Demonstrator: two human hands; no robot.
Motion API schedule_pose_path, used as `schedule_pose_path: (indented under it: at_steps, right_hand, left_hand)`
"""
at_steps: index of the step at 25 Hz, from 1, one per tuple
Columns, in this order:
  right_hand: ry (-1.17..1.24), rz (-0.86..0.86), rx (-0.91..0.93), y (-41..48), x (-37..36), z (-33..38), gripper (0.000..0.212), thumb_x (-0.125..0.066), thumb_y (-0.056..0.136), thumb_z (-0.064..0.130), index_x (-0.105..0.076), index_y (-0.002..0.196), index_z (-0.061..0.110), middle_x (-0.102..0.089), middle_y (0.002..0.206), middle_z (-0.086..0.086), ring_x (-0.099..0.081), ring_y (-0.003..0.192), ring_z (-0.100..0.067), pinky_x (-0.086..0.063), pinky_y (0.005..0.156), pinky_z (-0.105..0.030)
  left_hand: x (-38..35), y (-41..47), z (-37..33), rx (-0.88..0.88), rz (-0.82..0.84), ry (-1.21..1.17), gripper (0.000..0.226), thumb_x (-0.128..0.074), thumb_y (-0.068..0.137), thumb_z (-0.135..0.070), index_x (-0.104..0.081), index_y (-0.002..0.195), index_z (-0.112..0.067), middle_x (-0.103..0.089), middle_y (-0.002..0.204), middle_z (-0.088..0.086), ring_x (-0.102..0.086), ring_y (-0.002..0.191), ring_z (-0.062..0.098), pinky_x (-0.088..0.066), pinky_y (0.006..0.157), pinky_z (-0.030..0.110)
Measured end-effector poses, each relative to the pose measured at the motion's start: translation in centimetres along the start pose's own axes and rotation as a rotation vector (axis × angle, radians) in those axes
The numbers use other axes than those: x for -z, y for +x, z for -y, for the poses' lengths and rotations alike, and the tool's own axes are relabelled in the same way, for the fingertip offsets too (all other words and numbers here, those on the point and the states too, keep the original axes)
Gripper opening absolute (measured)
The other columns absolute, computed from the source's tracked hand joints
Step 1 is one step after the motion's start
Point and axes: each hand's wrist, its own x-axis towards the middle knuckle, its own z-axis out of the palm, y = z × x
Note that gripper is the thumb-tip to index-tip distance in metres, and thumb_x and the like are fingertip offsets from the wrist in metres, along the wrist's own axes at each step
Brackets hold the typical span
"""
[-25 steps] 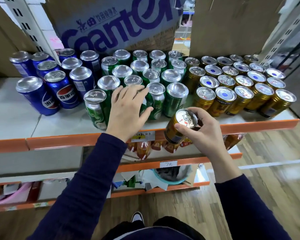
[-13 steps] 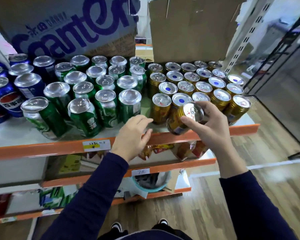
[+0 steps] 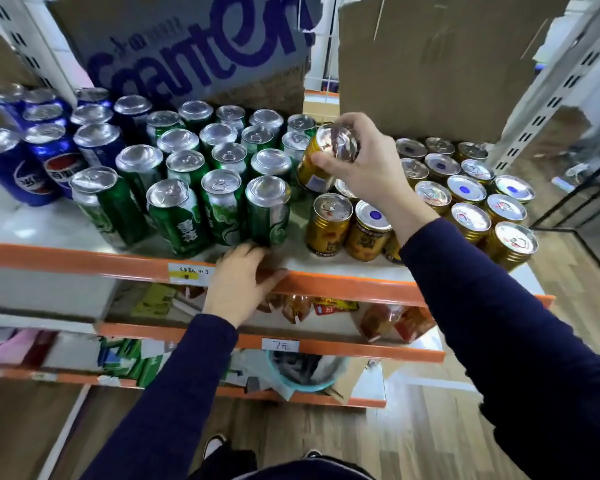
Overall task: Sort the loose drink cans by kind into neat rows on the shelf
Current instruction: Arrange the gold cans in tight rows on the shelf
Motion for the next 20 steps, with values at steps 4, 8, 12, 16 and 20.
schedule_pose_path:
  at_steps: [4, 8, 12, 16, 20]
  right_hand:
    - [-0.275, 0.208, 0.062, 2.2, -1.6, -0.7, 0.066, -0.076, 0.075, 0.047, -0.054, 0.129, 0.015, -0.065, 0.114, -0.003, -0.060, 0.103, -0.019, -0.041, 0.082, -0.023]
    - [-0.407, 0.315, -0.006, 2.9, -3.1, -1.6, 0.067, -0.075, 0.075, 0.047, -0.057, 0.128, 0.011, -0.063, 0.121, -0.010, -0.055, 0.112, -0.029, -0.041, 0.084, -0.027]
    - [-0.564, 0.409, 0.001, 2.0, -3.6, -1.8, 0.055, -0.063, 0.083, 0.050, -0.062, 0.118, 0.007, -0.061, 0.115, -0.013, -0.048, 0.116, -0.035, -0.043, 0.094, -0.041]
    - [-0.323, 0.263, 0.023, -1.8, -2.5, -2.1, 0.049, -0.061, 0.090, 0.033, -0.057, 0.130, 0.006, -0.055, 0.130, -0.011, -0.047, 0.123, -0.027, -0.038, 0.101, -0.035]
    - [-0.155, 0.005, 0.139, -6.5, -2.2, -1.4, 0.026, -0.063, 0.089, 0.016, -0.068, 0.113, 0.005, -0.065, 0.112, -0.009, -0.057, 0.109, -0.023, -0.042, 0.094, -0.027]
  left_hand:
    - [0.1, 0.0, 0.2, -0.015, -0.019, 0.002, 0.045, -0.068, 0.082, -0.048, -0.069, 0.106, -0.010, -0.063, 0.100, 0.008, -0.057, 0.096, 0.029, -0.046, 0.079, 0.038]
    - [0.4, -0.2, 0.2, -0.028, -0.011, -0.031, 0.044, -0.067, 0.084, -0.046, -0.068, 0.108, -0.010, -0.061, 0.103, 0.005, -0.056, 0.098, 0.025, -0.046, 0.081, 0.035]
    - [0.7, -0.2, 0.3, -0.041, 0.015, -0.083, 0.041, -0.064, 0.087, -0.043, -0.066, 0.113, -0.011, -0.061, 0.106, 0.002, -0.055, 0.101, 0.021, -0.045, 0.084, 0.034]
    - [0.9, -0.6, 0.2, -0.072, -0.001, -0.041, 0.035, -0.062, 0.090, -0.035, -0.064, 0.115, -0.010, -0.061, 0.109, 0.003, -0.055, 0.103, 0.021, -0.045, 0.087, 0.034]
    - [1.7, -1.5, 0.9, -0.059, -0.063, 0.010, 0.031, -0.062, 0.091, -0.031, -0.065, 0.112, -0.008, -0.063, 0.106, 0.006, -0.057, 0.100, 0.025, -0.047, 0.086, 0.039]
